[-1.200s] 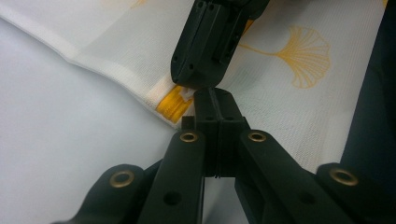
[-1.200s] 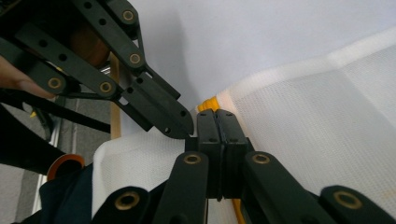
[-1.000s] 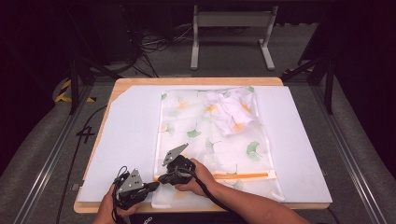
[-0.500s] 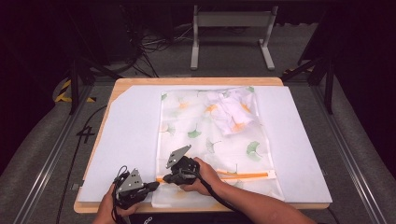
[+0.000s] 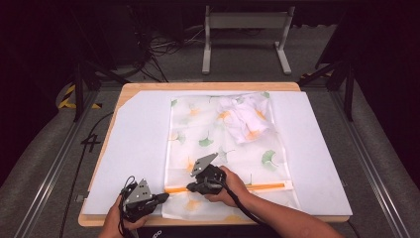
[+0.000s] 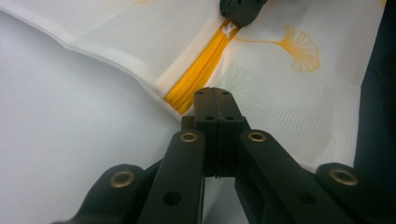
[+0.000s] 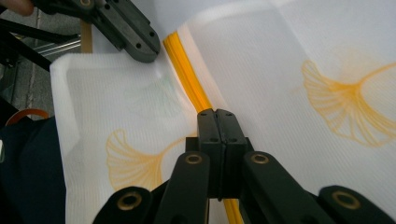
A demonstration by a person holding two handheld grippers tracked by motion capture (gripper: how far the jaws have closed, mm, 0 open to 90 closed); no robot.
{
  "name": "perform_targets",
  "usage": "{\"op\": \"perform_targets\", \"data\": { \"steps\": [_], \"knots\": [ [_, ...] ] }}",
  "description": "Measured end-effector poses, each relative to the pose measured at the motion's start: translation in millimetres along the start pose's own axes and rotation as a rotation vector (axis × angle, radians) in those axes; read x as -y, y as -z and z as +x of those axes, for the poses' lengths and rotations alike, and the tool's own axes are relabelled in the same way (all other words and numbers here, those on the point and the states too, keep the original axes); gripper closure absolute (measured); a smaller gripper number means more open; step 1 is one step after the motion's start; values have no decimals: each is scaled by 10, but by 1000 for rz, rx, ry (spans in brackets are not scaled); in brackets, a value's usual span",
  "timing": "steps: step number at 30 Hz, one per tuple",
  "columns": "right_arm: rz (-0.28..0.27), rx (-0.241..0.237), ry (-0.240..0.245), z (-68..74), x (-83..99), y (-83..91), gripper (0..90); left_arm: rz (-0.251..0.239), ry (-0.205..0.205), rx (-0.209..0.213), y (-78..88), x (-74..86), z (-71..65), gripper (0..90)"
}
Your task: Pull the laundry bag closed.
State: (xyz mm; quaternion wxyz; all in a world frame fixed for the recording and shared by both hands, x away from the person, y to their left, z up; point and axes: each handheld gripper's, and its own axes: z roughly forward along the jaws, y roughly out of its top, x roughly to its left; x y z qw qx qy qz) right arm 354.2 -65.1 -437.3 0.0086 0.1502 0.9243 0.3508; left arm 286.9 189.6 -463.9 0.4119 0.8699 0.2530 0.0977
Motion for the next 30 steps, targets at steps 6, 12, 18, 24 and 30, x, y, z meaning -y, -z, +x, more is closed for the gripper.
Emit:
{"op": "perform_targets", "data": {
  "steps": [6, 12, 18, 24, 30],
  "knots": [
    [9, 24, -9, -38, 104, 147, 900, -2, 0, 3, -1, -1, 5, 900],
    [10, 58, -35, -90, 232, 301, 900, -1, -1, 5, 0, 0, 9, 900],
    [6, 89, -70, -156, 401, 460, 900, 1, -7, 5, -1, -4, 8, 900],
    [-6, 114, -103, -191, 519, 603, 900, 1, -9, 7, -1, -5, 10, 900],
    [-27, 133, -135, -219, 676, 706, 900, 7, -17, 3, 0, -11, 12, 900]
  ]
}}
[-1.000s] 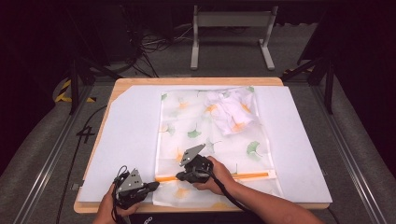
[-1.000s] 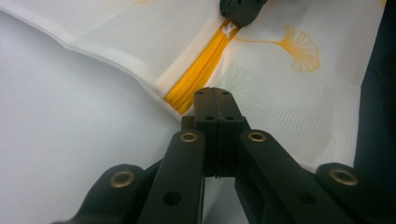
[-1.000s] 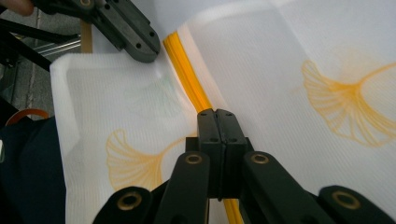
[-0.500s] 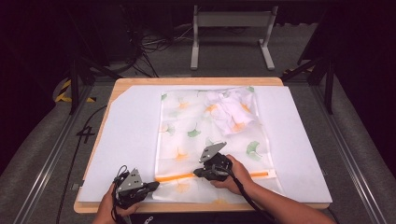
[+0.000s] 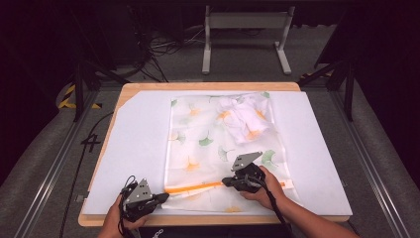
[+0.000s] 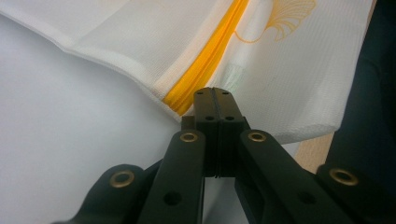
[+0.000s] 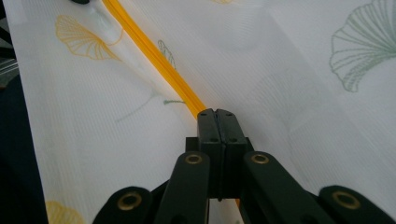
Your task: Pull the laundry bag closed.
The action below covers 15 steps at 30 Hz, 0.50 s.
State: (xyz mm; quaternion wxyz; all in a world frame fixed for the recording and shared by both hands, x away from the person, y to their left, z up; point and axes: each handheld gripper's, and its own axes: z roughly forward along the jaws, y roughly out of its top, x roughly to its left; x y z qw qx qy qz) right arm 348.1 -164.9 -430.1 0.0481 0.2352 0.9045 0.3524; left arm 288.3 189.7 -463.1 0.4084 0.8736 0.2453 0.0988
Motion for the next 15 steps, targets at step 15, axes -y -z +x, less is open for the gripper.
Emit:
{"op": "perform_targets", "data": {
  "steps": [15],
  "knots": [
    [1, 26, -52, -103, 234, 195, 900, -3, 7, 3, -1, 4, 1, 900]
  ]
}}
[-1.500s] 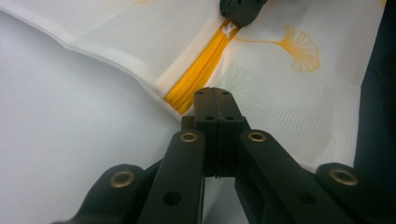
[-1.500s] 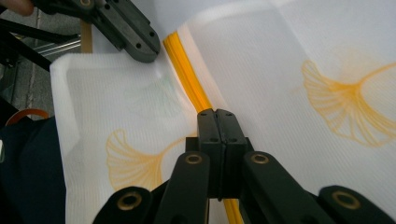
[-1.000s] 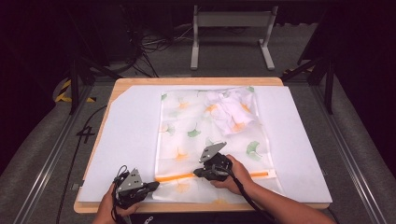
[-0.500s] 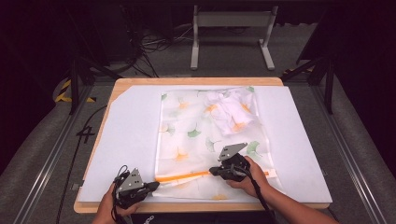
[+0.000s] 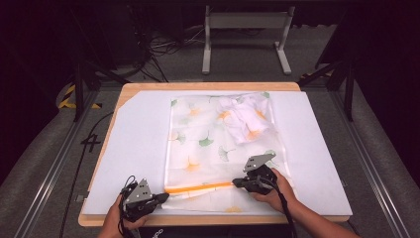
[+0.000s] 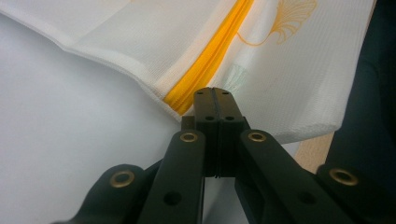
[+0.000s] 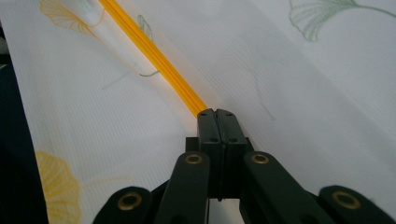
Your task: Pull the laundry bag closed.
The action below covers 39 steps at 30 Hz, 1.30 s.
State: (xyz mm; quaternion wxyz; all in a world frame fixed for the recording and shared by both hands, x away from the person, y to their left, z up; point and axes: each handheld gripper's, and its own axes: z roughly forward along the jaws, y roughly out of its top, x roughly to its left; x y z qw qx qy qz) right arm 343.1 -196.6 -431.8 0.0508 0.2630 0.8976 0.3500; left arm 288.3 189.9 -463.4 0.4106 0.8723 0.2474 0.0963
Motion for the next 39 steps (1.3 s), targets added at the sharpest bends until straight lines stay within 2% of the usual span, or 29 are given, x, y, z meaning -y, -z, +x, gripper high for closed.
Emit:
{"op": "perform_targets", "data": {
  "steps": [11, 31, 39],
  "knots": [
    [-4, 22, -50, -121, 168, 151, 900, -1, 2, -2, -1, 0, -5, 900],
    [2, 83, -77, -211, 353, 370, 900, -4, -2, -3, -1, 3, -6, 900],
    [-7, 91, -89, -244, 412, 446, 900, -4, -1, -2, -1, 3, -5, 900]
  ]
}}
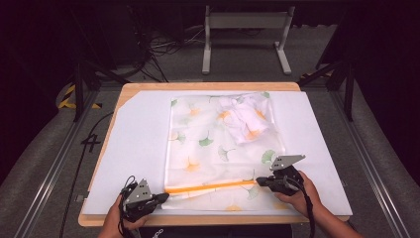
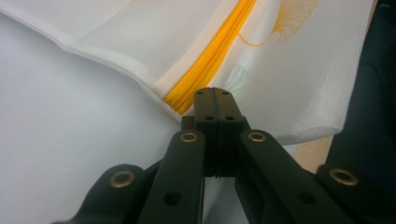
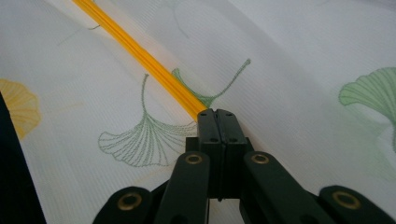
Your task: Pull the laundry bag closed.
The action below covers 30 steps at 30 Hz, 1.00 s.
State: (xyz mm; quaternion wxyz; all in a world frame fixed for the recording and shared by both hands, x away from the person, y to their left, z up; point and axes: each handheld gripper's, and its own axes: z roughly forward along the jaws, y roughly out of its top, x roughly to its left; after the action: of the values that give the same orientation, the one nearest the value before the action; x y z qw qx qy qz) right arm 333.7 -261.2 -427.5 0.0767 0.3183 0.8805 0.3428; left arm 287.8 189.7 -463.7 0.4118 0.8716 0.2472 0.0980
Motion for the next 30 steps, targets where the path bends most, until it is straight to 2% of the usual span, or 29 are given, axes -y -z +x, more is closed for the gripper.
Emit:
{"op": "perform_targets", "data": {
  "steps": [5, 30],
  "knots": [
    [-9, -13, -10, -17, 31, 27, 900, 0, 0, 0, 0, 0, 0, 900],
    [-15, 16, -40, -72, 169, 156, 900, 1, 1, -1, 2, 2, -1, 900]
  ]
}}
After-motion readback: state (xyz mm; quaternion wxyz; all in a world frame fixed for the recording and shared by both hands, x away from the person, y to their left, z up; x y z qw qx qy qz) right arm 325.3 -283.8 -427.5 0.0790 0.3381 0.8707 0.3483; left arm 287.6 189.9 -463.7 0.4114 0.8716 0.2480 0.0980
